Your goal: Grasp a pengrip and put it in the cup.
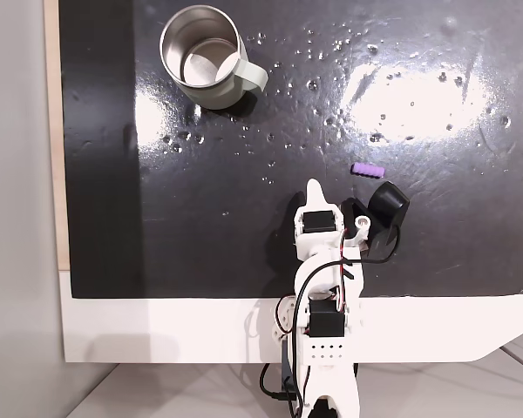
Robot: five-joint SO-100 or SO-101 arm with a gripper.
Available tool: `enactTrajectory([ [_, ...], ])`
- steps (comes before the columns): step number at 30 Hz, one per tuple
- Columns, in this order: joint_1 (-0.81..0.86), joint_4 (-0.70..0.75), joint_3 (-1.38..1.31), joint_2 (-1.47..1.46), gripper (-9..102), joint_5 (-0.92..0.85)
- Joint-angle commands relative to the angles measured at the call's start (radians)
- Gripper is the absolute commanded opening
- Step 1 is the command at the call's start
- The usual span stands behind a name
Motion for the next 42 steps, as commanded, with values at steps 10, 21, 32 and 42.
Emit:
enactTrajectory([
  [10, -0.018, -0.043, -0.003, 0.008, 0, -0.023],
  [21, 0.011, 0.003, -0.069, 0.008, 0, 0.061],
  [32, 0.066, 0.028, -0.334, -0.397, 0, 0.114],
  [42, 0.176, -0.008, -0.549, -0.793, 0, 0.101],
])
